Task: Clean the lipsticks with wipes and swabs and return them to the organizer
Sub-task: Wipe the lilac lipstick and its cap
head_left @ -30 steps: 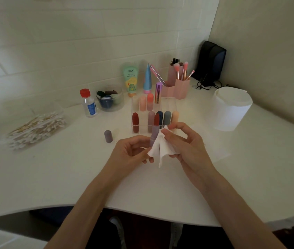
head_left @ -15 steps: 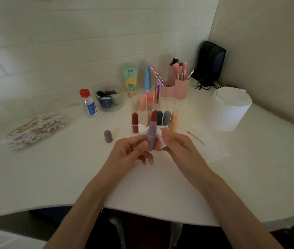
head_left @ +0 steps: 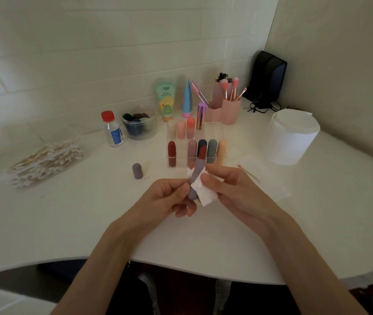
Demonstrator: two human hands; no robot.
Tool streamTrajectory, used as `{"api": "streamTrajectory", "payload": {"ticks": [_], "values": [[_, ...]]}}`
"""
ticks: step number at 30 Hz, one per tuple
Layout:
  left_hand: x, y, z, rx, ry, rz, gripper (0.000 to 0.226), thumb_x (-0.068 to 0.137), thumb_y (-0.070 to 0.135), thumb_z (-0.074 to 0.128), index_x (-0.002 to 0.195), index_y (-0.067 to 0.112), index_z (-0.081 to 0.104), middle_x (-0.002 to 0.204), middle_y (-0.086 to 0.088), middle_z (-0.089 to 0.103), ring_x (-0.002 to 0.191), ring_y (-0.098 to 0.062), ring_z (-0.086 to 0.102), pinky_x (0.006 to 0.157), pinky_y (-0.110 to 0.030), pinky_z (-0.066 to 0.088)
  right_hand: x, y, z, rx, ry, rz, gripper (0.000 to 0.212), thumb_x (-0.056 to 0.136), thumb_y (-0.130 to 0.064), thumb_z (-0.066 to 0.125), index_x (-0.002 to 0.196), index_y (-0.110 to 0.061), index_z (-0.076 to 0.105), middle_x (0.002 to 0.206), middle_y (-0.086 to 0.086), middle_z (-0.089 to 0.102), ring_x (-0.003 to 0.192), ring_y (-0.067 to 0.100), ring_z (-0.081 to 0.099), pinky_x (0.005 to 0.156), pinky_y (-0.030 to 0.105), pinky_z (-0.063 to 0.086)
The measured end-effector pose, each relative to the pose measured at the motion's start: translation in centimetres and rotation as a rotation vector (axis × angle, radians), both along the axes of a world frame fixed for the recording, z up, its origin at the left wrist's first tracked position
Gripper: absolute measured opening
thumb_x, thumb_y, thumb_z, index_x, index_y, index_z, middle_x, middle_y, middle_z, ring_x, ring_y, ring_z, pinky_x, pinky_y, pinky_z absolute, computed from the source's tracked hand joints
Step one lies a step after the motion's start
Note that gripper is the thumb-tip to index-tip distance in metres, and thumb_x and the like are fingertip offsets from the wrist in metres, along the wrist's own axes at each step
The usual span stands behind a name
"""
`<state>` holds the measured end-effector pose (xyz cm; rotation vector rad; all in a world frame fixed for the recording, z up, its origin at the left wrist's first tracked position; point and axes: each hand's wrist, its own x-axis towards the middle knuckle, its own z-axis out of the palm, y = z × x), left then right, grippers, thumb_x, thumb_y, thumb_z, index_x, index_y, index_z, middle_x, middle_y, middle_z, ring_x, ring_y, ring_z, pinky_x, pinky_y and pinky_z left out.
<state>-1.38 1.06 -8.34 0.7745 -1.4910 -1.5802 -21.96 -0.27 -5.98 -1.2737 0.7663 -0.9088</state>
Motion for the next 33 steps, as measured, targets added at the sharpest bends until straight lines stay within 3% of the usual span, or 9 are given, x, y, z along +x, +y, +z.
{"api": "streamTrajectory", "payload": {"ticks": [3,8,10,12,14,17,23,28,33], "values": [[0.2,-0.1,-0.3,0.023,-0.017,-0.046,0.029,0.103,0.022,0.044,0.091,0.004,0.063,0.068,-0.003,0.055,0.059,-0.018,0.041,0.058,-0.019,0.037,0.2,0.3,0.2,-0.056,0.049,0.026,0.035,0.097,-0.028,0.059,0.112,0.001,0.072,0.124,0.010,0.072,0.122,0.021,0.065,0.095,0.032,0.054],[0.3,0.4,0.4,0.094,0.001,-0.117,0.028,0.101,0.021,0.044,0.089,0.005,0.063,0.062,0.005,0.055,0.052,-0.007,0.043,0.053,-0.016,0.038,0.1,0.5,0.2,-0.075,0.091,0.085,0.033,0.099,-0.031,0.055,0.113,-0.009,0.075,0.133,0.002,0.068,0.125,0.022,0.063,0.105,0.038,0.050],[0.4,0.4,0.3,0.080,-0.029,-0.101,0.028,0.099,0.029,0.050,0.086,0.015,0.071,0.057,0.001,0.052,0.046,-0.009,0.041,0.050,-0.015,0.037,0.2,0.7,0.2,-0.077,0.092,0.078,0.033,0.100,-0.029,0.056,0.119,-0.008,0.073,0.130,0.002,0.069,0.122,0.022,0.064,0.103,0.036,0.051],[0.4,0.4,0.4,0.038,-0.075,-0.044,0.027,0.100,0.026,0.052,0.088,0.012,0.072,0.056,-0.002,0.054,0.045,-0.010,0.043,0.050,-0.016,0.039,0.2,0.7,0.1,-0.113,0.107,0.038,0.031,0.103,-0.023,0.054,0.119,-0.004,0.072,0.125,0.006,0.071,0.118,0.025,0.066,0.100,0.034,0.053],[0.2,0.4,0.8,-0.003,-0.124,0.041,0.026,0.100,0.016,0.053,0.096,-0.003,0.070,0.058,-0.003,0.059,0.046,-0.011,0.048,0.051,-0.019,0.043,0.4,0.4,-0.3,-0.164,0.130,0.006,0.029,0.106,-0.019,0.053,0.117,0.000,0.071,0.119,0.011,0.072,0.111,0.033,0.069,0.100,0.045,0.055],[-0.1,0.5,1.0,-0.020,-0.142,0.168,0.017,0.096,0.002,0.059,0.104,-0.003,0.073,0.059,0.001,0.065,0.047,-0.010,0.052,0.052,-0.020,0.047,0.9,0.2,-0.6,-0.226,0.164,-0.035,0.031,0.105,-0.026,0.055,0.116,-0.002,0.072,0.112,0.013,0.073,0.104,0.040,0.068,0.099,0.063,0.051],[-0.8,0.3,0.7,-0.096,-0.244,0.446,0.006,0.081,0.006,0.081,0.086,0.006,0.077,0.051,0.004,0.061,0.042,-0.009,0.047,0.048,-0.017,0.043,1.7,-0.2,-0.9,-0.383,0.255,-0.162,0.022,0.101,-0.020,0.062,0.105,-0.005,0.077,0.106,0.000,0.075,0.097,0.018,0.068,0.081,0.022,0.054],[-0.8,0.2,0.3,-0.244,-0.309,0.586,0.015,0.075,0.019,0.087,0.083,0.012,0.077,0.060,0.008,0.068,0.050,-0.005,0.053,0.055,-0.018,0.045,2.1,-0.6,-1.7,-0.439,0.282,-0.220,0.025,0.101,-0.029,0.063,0.097,-0.009,0.076,0.095,0.011,0.071,0.085,0.030,0.064,0.073,0.046,0.050],[-0.8,0.2,0.4,-0.276,-0.299,0.556,0.020,0.072,0.032,0.084,0.084,0.018,0.076,0.065,0.002,0.072,0.054,-0.005,0.057,0.060,-0.019,0.048,2.0,0.0,-1.3,-0.322,0.207,-0.192,0.019,0.097,-0.028,0.067,0.097,-0.012,0.077,0.090,0.010,0.070,0.082,0.020,0.063,0.070,0.022,0.047]]}}
